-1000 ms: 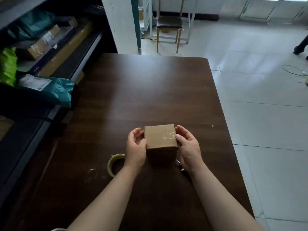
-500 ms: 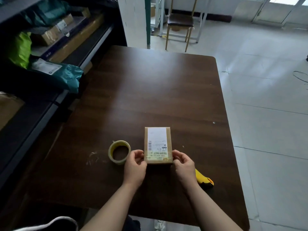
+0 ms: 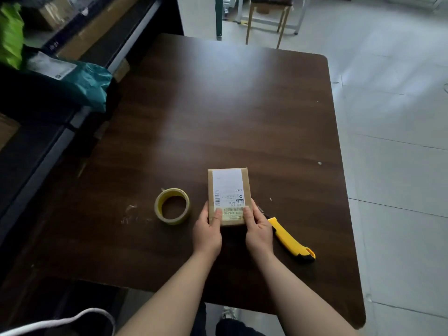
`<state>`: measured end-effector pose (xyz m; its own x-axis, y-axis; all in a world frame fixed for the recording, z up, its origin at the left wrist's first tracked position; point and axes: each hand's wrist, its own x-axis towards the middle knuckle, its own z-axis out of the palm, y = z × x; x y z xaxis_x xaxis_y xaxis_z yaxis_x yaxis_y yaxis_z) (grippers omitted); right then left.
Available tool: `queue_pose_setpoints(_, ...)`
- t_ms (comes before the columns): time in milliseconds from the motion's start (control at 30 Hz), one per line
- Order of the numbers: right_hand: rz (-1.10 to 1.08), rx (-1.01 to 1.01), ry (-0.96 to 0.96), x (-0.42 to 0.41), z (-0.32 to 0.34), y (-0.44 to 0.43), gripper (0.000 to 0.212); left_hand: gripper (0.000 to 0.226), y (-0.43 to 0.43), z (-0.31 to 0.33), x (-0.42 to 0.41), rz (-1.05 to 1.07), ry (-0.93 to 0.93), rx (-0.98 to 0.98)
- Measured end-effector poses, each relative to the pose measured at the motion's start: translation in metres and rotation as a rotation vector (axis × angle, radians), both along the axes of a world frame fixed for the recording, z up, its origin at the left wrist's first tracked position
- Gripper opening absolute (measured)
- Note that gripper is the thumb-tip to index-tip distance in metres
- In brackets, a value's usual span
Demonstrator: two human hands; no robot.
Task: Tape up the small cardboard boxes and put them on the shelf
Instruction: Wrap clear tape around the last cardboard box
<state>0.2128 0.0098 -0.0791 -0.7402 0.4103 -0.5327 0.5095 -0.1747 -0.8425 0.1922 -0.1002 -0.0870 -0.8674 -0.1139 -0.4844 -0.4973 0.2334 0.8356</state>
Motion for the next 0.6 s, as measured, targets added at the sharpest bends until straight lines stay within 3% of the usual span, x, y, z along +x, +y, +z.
queue_pose_setpoints(233, 0.076, 0.030, -0.051, -0.004, 0.006, 0.009, 0.037, 0.044, -0.012, 0.010, -0.005, -0.092, -0.081, 0.004)
queue_pose_setpoints(333, 0.208, 0.164, -0.082, -0.003, 0.011, 0.018, 0.037, 0.047, -0.022, 0.018, -0.014, -0.157, -0.063, -0.161)
queue_pose_setpoints(433, 0.315, 0.331, -0.123, -0.004, 0.017, 0.024, 0.047, 0.049, -0.031, 0.031, -0.006, -0.037, -0.023, -0.390)
queue_pose_setpoints(500, 0.375, 0.371, -0.096, -0.012, 0.023, 0.026, 0.056, 0.055, -0.034, 0.038, 0.006, 0.018, -0.115, -0.452)
queue_pose_setpoints(600, 0.573, 0.446, -0.058, -0.033, 0.026, 0.027, 0.062, 0.062, -0.037, 0.038, 0.013, 0.044, -0.329, -0.286)
